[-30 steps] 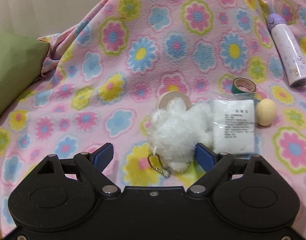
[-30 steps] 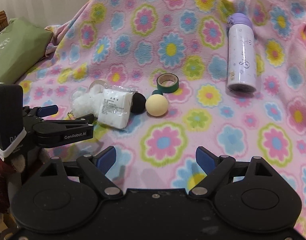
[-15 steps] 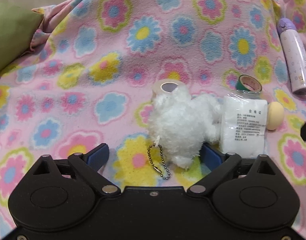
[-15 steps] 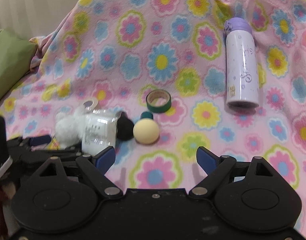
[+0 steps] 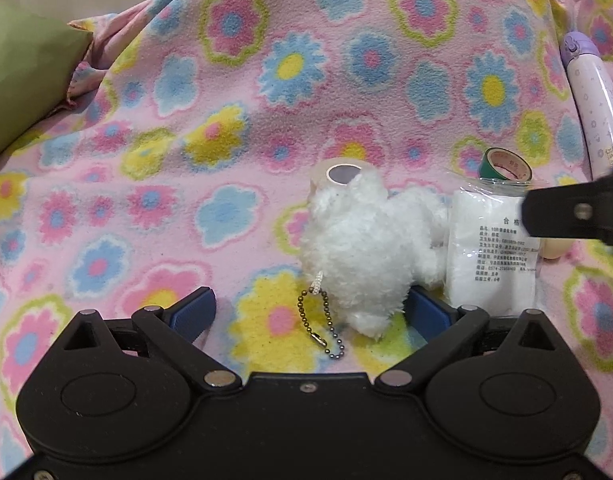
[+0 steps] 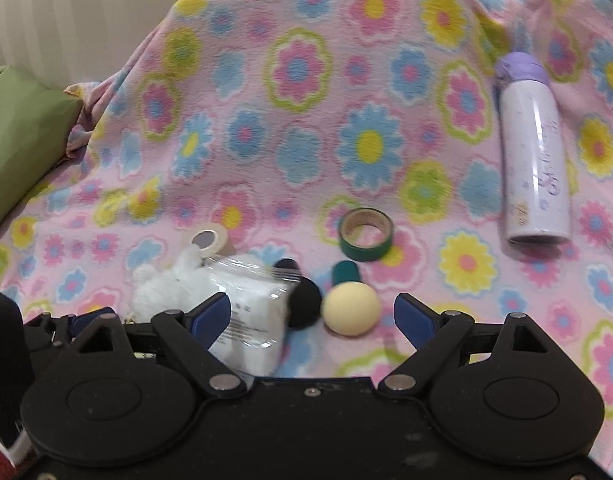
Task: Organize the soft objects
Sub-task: 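Grasp the cotton pad pack with the right tool while the left tool hovers over the white plush, then lower the left tool onto the white plush and close on it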
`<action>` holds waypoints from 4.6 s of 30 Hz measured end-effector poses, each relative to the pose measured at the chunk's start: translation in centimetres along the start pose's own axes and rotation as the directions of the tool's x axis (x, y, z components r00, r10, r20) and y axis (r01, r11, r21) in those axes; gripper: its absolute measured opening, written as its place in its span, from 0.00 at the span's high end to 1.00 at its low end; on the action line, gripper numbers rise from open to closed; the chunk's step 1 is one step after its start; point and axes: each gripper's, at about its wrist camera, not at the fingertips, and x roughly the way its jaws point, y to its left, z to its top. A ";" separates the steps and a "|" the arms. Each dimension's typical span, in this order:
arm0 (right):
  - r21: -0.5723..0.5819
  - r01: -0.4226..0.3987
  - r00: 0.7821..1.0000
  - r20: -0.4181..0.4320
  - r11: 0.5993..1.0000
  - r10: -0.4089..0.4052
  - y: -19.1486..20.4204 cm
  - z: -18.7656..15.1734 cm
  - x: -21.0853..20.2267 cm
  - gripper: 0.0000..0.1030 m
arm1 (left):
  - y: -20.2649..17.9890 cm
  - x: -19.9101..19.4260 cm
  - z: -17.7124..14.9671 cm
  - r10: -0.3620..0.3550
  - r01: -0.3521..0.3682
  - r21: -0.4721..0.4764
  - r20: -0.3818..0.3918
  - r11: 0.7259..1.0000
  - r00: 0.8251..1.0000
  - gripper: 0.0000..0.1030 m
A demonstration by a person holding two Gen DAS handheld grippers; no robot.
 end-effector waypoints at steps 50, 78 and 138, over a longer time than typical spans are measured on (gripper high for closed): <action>-0.099 -0.039 0.992 -0.125 0.994 0.026 1.8 -0.3 3.0 0.56 | 0.1 0.1 0.0 0.004 -0.004 -0.014 -0.007 1.000 1.000 0.02; -0.179 0.141 0.989 -0.027 0.974 -0.148 -4.9 -5.5 0.0 0.09 | 0.2 0.2 -0.1 0.005 -0.005 -0.022 -0.009 1.000 1.000 0.02; -0.058 0.028 0.999 -0.017 0.998 -0.029 -6.9 -5.8 0.1 0.00 | -1.2 1.5 1.8 0.033 -0.074 -0.359 -0.120 0.930 0.992 0.04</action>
